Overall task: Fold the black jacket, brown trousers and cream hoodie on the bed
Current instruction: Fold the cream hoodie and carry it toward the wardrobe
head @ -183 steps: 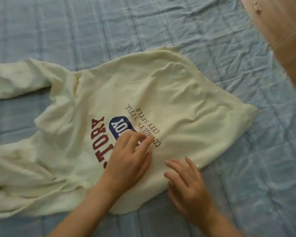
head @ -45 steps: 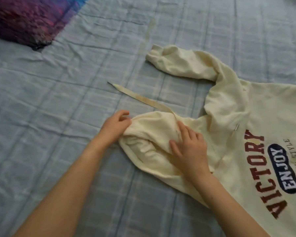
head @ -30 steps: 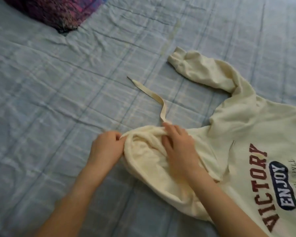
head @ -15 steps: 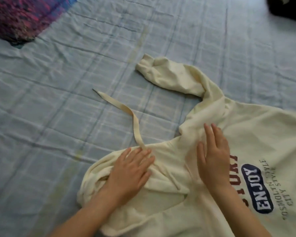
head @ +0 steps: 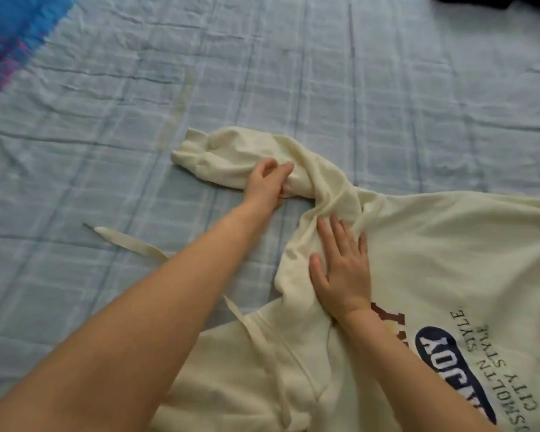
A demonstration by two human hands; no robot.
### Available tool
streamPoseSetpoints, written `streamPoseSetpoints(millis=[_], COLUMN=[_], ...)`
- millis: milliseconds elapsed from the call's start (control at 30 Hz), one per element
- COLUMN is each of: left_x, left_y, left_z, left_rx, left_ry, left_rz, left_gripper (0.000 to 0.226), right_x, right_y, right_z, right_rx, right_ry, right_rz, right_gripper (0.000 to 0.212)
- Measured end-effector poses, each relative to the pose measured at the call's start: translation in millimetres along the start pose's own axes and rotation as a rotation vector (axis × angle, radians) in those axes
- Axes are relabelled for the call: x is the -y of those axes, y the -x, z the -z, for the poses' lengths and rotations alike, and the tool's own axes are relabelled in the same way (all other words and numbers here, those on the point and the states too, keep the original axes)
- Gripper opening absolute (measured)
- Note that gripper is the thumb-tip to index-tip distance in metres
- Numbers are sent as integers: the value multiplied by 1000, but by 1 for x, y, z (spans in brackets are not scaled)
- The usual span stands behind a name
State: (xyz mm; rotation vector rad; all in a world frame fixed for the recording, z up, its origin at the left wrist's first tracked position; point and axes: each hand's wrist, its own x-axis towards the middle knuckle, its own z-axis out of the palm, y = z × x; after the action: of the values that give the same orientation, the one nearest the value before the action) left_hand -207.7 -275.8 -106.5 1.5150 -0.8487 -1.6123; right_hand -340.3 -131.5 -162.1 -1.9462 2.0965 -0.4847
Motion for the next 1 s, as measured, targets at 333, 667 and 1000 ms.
streamPoseSetpoints(millis=[333,667,1000], left_x=[-6,12,-16], left_y=[-31,-16,-2], left_z=[-55,-25,19], left_rx=[-265,-152,132], left_ry=[-582,-152,619], left_rz=[-125,-250,51], left_gripper=[66,16,20], right_x=[-5,-2,-5], right_y=[-4,-3,5], right_z=[-9,-6,-8], right_rx=[-45,-84,-261], right_ry=[34,22,-170], right_rz=[-4,14,90], right_gripper=[63,62,52])
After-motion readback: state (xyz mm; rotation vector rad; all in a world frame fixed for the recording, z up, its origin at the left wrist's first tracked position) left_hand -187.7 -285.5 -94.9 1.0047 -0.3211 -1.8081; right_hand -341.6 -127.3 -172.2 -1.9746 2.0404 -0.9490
